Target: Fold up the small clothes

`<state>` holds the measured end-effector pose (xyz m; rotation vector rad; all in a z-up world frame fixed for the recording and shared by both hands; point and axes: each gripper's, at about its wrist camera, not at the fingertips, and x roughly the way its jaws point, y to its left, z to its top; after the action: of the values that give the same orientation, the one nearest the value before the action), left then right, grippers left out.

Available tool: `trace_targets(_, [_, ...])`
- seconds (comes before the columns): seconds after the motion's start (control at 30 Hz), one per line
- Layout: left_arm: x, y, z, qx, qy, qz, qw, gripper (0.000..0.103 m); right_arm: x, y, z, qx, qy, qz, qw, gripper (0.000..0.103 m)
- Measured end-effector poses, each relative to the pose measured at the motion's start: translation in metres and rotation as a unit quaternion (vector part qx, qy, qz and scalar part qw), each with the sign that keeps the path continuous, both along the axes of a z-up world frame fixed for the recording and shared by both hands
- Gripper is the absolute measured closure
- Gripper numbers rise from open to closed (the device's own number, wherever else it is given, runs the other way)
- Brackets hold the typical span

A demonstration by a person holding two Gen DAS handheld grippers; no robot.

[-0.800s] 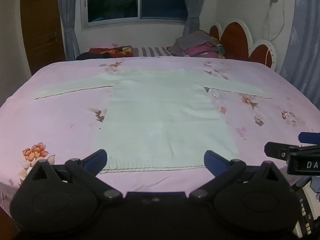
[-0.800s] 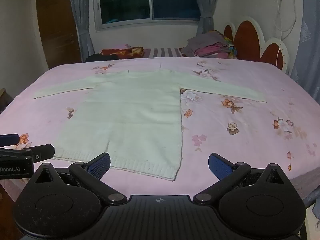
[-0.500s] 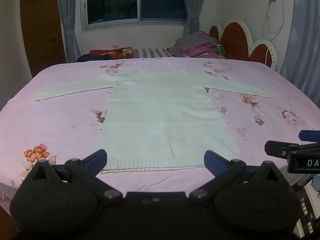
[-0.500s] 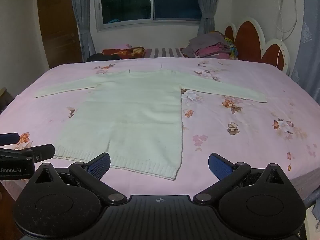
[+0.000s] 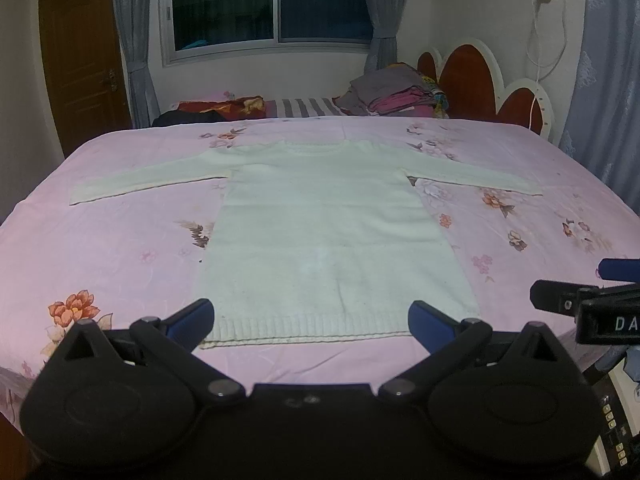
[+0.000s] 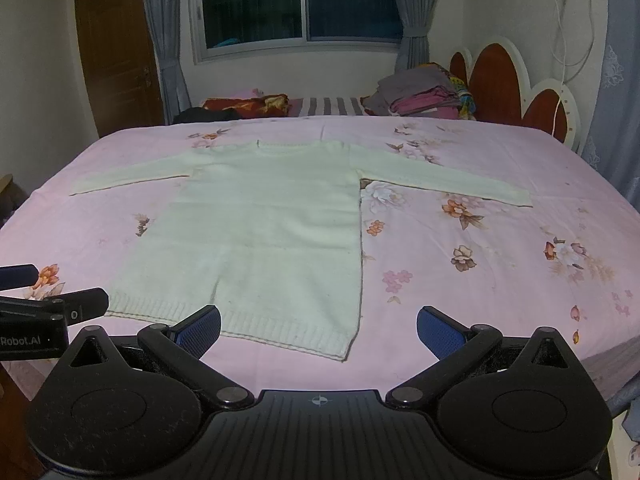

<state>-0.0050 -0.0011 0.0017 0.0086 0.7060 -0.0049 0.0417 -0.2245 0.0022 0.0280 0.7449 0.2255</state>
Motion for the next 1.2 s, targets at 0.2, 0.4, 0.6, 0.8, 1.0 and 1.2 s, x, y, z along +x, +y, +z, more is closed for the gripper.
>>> trace_targets(0.2, [0.0004,0.0006,0.0018,0.002,0.001,0.0,1.0,0.0,0.0,-0.0016,0.0008,0.0,0.0,0.0,1.0,0.0])
trace_targets(0.4, [0.0002,0.0013,0.002,0.002,0.001,0.0,1.0,0.0,0.0003,-0.0024,0.0008,0.0,0.001,0.0,1.0,0.0])
trace_targets(0.6, [-0.0001,0.0011,0.002,0.002,0.001,0.0,1.0,0.0,0.0007,-0.0029,0.0006,-0.001,0.0,0.002,1.0,0.0])
trace_targets(0.8, [-0.0013,0.0041,0.0026,0.003,0.002,0.0,1.0,0.0,0.001,-0.0022,0.0,-0.001,0.002,0.004,1.0,0.0])
trace_targets(1.0, [-0.0022,0.0042,0.0015,0.004,0.002,0.003,1.0,0.0,0.0028,-0.001,-0.0004,-0.002,0.002,0.007,1.0,0.0])
trace_targets(1.2, [-0.0022,0.0044,0.0015,0.003,0.002,0.003,1.0,0.0,0.0028,-0.0003,-0.0006,-0.002,0.002,0.007,1.0,0.0])
